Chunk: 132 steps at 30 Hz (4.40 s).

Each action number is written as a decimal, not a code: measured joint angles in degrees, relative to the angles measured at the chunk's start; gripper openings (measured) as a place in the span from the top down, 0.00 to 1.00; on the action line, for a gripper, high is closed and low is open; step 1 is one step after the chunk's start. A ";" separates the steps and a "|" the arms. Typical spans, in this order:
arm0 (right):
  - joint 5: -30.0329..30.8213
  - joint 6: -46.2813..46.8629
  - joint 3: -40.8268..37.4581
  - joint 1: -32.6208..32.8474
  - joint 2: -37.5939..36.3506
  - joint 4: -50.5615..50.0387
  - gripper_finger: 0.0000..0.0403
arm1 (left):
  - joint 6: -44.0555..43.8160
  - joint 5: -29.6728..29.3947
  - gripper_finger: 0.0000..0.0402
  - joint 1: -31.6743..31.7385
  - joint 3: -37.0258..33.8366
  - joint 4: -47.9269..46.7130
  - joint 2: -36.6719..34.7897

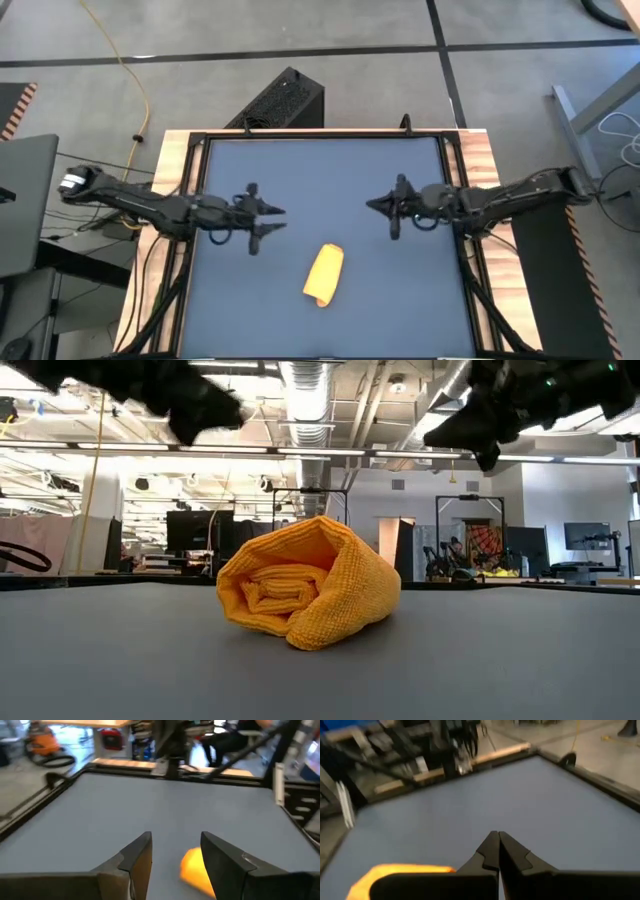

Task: Roll towel
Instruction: Return to Home Position

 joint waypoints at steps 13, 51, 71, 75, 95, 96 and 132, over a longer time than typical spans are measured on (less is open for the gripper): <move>-4.33 3.31 -18.40 -9.83 -20.34 6.09 0.94 | -11.58 0.68 0.61 6.63 -23.93 3.17 -31.27; 4.74 0.94 -26.95 -11.10 -23.75 4.09 0.92 | -6.54 -1.35 0.61 6.63 -28.77 -13.69 -44.61; 4.74 0.98 -26.95 -11.10 -23.75 0.61 0.92 | -6.65 -1.36 0.61 6.63 -28.82 -13.67 -44.61; 4.74 0.99 -26.97 -11.10 -23.75 0.60 0.92 | -6.65 -1.35 0.61 6.63 -28.84 -13.67 -44.61; 4.72 1.02 -26.97 -11.10 -23.75 0.61 0.92 | -6.65 -1.35 0.61 6.63 -28.86 -13.67 -44.61; 4.72 1.02 -26.97 -11.10 -23.75 0.60 0.92 | -6.65 -1.36 0.61 6.63 -28.86 -13.67 -44.61; 4.72 1.01 -26.99 -11.10 -23.75 0.60 0.92 | -6.63 -1.35 0.61 6.61 -28.86 -13.67 -44.61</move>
